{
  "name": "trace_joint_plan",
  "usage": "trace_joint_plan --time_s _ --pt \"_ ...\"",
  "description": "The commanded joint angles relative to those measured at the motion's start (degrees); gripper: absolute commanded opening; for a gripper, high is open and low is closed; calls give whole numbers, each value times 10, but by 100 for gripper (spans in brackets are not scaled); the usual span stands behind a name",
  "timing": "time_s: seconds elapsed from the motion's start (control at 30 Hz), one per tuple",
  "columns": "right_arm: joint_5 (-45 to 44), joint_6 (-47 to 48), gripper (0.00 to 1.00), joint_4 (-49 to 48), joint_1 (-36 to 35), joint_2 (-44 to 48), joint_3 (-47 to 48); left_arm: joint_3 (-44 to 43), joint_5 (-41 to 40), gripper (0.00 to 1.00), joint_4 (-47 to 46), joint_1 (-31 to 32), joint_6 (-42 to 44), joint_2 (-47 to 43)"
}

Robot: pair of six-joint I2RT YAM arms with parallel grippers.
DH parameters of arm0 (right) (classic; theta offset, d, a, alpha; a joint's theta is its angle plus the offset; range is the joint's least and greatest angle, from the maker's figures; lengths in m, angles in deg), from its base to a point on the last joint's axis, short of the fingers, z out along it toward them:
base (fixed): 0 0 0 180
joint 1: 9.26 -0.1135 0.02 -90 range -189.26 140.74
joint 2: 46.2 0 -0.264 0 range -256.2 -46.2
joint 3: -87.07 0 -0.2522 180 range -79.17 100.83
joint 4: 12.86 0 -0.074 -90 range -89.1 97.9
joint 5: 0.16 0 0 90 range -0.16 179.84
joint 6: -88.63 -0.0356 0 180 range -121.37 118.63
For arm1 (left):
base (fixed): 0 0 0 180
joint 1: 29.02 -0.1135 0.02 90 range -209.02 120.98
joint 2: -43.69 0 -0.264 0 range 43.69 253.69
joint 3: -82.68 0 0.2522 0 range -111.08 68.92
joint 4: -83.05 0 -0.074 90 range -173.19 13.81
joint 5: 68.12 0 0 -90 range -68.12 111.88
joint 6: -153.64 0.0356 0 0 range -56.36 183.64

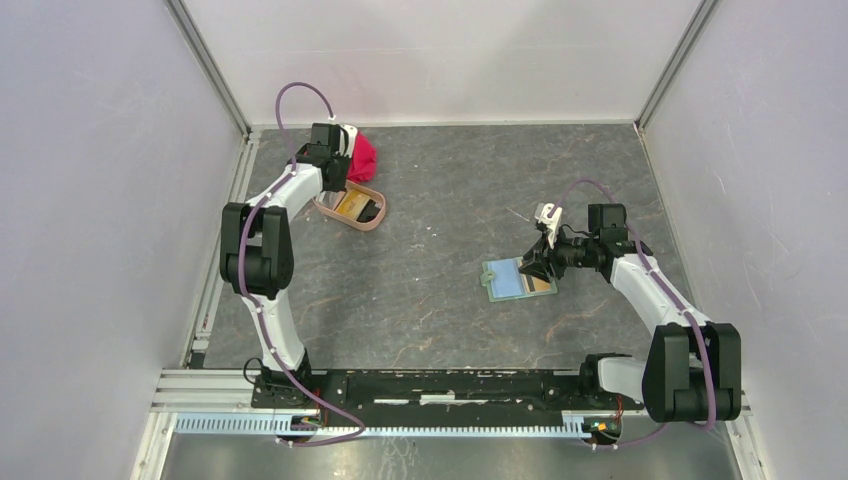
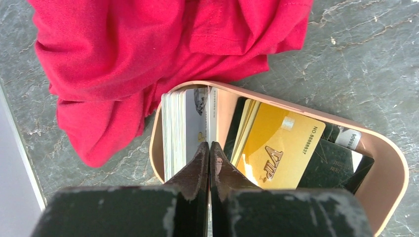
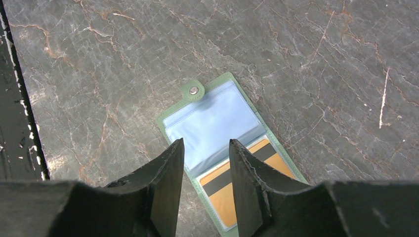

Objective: Put the credit cards into the card holder
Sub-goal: Pick up the credit card from the storage box.

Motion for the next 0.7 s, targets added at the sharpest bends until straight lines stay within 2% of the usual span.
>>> trace_joint_plan --time_s 0.0,0.23,0.4,0.5,0.57,0.67 --pt "14 9 45 -1 -4 -1 20 -18 42 2 6 -3 -11 -39" --pt "16 11 45 0 -3 5 20 -1 98 2 19 -4 -37 -88" --pt "21 13 45 1 -3 21 20 63 238 2 -17 -3 -85 -186" --pt "25 17 45 0 -3 40 19 140 352 2 -89 -3 -161 -256" --pt "32 19 45 -3 -2 58 17 215 441 2 -167 -3 -255 -310" --pt "56 22 45 -3 4 82 16 353 520 2 -378 11 -424 -386"
